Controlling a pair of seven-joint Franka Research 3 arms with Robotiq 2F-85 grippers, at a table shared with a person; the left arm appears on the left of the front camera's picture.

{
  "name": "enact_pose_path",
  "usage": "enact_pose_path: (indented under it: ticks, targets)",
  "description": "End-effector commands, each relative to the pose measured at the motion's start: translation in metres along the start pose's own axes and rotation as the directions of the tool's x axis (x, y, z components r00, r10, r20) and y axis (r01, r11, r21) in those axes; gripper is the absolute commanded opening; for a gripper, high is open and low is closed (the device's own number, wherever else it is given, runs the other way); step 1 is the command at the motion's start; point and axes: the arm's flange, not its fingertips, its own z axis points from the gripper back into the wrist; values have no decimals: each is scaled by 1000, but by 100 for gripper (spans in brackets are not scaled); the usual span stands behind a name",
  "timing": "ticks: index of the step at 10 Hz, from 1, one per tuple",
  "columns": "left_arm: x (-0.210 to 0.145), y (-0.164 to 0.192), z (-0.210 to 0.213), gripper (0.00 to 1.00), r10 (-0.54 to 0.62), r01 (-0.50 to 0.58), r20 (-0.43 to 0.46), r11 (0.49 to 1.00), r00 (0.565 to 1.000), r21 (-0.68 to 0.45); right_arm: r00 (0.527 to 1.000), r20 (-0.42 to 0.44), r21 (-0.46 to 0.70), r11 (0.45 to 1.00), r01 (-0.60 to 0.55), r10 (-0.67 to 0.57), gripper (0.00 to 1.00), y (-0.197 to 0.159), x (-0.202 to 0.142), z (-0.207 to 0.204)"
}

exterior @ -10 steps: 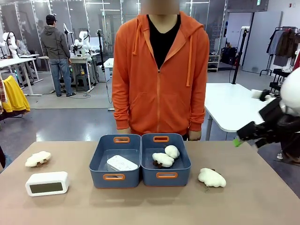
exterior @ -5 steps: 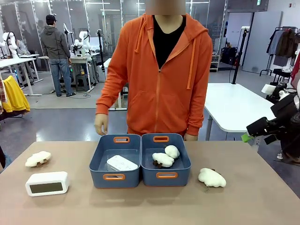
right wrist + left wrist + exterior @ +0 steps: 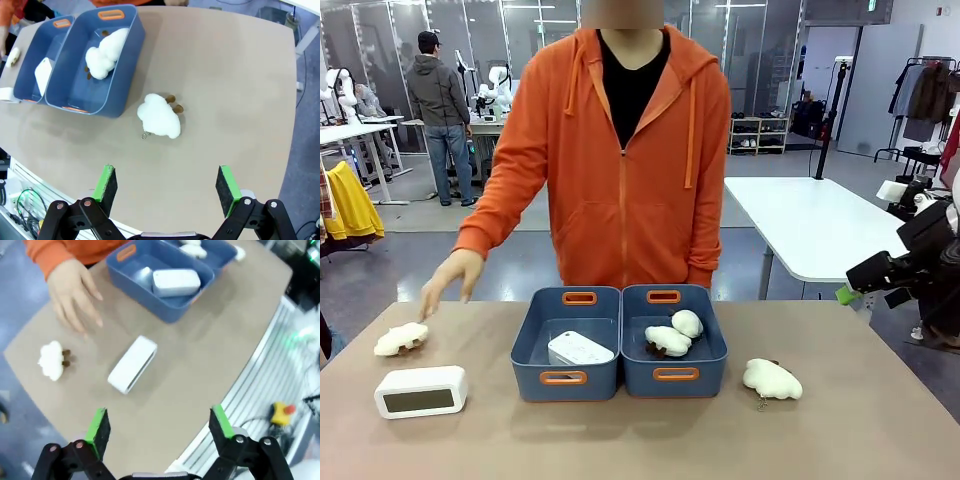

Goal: Sort the digital clocks into the basket.
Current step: Pick up the Digital clock from the table and place it into the empty Plastic storage basket.

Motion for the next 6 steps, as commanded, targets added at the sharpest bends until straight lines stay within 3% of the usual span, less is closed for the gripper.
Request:
enact_pose_path:
  ticks: [1, 2, 4, 6]
  targets:
    - [-4, 2, -7, 100, -160, 162, -35, 984, 987, 74, 1000, -3, -10, 1000, 9, -9, 100, 1, 0, -2]
    - [-3, 10, -13, 100, -126, 133, -53, 980, 991, 151, 1000, -3, -10, 1000, 9, -9, 100, 1, 0, -2]
    - [-1, 29, -11, 100, -5, -4, 59, 990, 998, 141, 1000, -3, -10, 1000, 9, -9, 100, 1, 0, -2]
    - [-11, 30, 12, 100, -34, 26, 75, 995, 997, 98, 1000, -3, -10, 1000, 9, -9, 100, 1, 0, -2]
